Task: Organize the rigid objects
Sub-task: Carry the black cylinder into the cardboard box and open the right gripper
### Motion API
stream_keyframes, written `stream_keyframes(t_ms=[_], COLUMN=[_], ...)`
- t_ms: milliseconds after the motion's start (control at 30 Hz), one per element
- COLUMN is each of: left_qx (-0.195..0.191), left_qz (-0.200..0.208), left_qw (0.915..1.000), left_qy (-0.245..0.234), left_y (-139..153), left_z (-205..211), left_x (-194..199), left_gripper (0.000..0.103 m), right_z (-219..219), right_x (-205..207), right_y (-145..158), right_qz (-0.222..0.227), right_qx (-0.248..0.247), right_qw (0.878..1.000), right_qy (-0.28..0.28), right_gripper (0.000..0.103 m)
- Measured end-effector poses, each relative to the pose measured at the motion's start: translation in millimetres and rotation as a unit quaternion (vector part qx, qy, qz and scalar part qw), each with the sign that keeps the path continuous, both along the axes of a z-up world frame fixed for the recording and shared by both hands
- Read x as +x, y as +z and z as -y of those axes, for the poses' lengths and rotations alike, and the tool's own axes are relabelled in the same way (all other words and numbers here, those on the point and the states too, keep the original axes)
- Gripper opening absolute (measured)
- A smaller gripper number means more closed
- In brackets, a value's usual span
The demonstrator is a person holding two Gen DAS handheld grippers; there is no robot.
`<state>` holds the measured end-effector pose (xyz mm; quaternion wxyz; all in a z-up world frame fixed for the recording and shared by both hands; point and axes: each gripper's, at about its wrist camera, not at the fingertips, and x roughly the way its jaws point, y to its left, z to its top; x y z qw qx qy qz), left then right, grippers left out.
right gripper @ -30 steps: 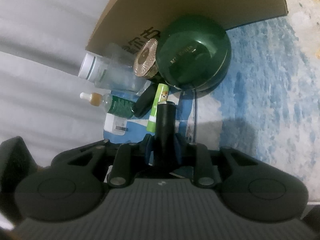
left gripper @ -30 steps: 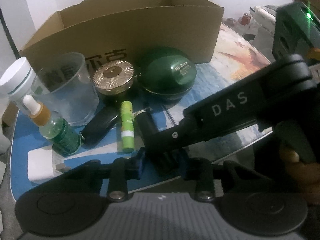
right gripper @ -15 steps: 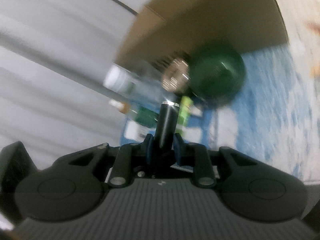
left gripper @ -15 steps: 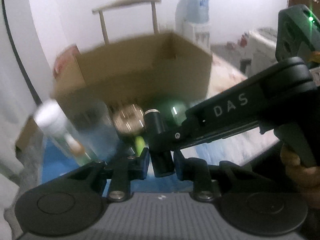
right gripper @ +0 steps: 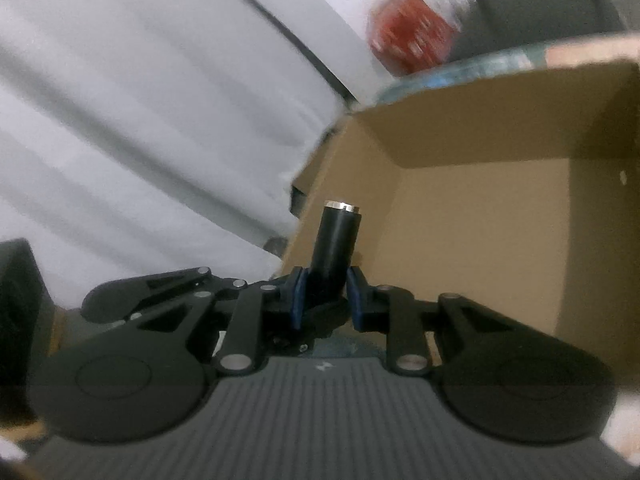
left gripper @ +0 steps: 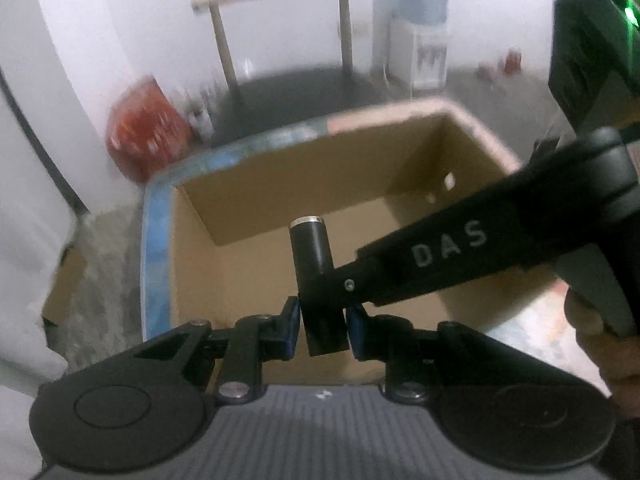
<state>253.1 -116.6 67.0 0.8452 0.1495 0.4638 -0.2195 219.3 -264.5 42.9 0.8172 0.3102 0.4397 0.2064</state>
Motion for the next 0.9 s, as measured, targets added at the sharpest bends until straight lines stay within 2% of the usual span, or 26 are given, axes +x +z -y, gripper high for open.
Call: stream_keyframes(t_ms=[133, 233, 300, 367, 433, 467, 500, 567, 733, 800, 900], left_qx=[0.000, 0.004, 0.023, 0.050, 0.066, 0.064, 0.063, 0.061, 0.014, -0.007, -0.043], left_qz=[-0.084, -0.110, -0.101, -0.074, -0.054, -0.049, -0.042, -0.026, 0.001, 0.017, 0.050], left_qw=[0.9963, 0.9933, 0.9935, 0.9942, 0.9943, 0.9950, 0.9954, 0.9960, 0.9986, 0.9987, 0.9971], left_qy=[0.020, 0.037, 0.047, 0.060, 0.063, 0.060, 0.058, 0.059, 0.052, 0.047, 0.038], left_y=[-31.3, -49.3, -57.8, -64.7, -62.0, -59.5, -55.7, -41.5, 7.2, 26.5, 53.4], left_z=[0.3, -3.3, -0.3, 0.2, 3.6, 3.5, 3.1, -1.2, -23.0, -31.0, -45.6], left_x=[63.7, 90.0, 99.9, 109.6, 113.7, 111.9, 109.2, 101.0, 62.1, 42.1, 1.3], left_gripper=[0.025, 0.025, 0.025, 0.028, 0.040, 0.048, 0.053, 0.056, 0.064, 0.077, 0.086], right_z=[10.4, 14.1, 16.7, 16.9, 14.2, 11.1, 10.6, 8.0, 18.4, 24.6, 39.4], right_x=[68.8, 106.8, 127.6, 146.0, 159.5, 164.1, 166.3, 167.0, 137.8, 114.1, 66.0], right_y=[-31.3, -55.2, -67.0, -74.3, -75.8, -75.3, -73.9, -67.3, -37.1, -21.7, 6.8], right_qz=[-0.081, -0.114, -0.128, -0.129, -0.119, -0.118, -0.116, -0.105, -0.064, -0.042, -0.008], right_qx=[0.000, 0.000, 0.001, 0.001, -0.003, -0.005, -0.007, -0.016, -0.017, -0.014, -0.019], right_qw=[0.997, 0.993, 0.992, 0.991, 0.993, 0.993, 0.993, 0.994, 0.997, 0.999, 0.999], right_qy=[-0.007, -0.015, -0.020, -0.022, -0.021, -0.022, -0.022, -0.022, -0.028, -0.031, -0.036], right_gripper=[0.022, 0.022, 0.022, 0.023, 0.025, 0.031, 0.035, 0.049, 0.054, 0.055, 0.057])
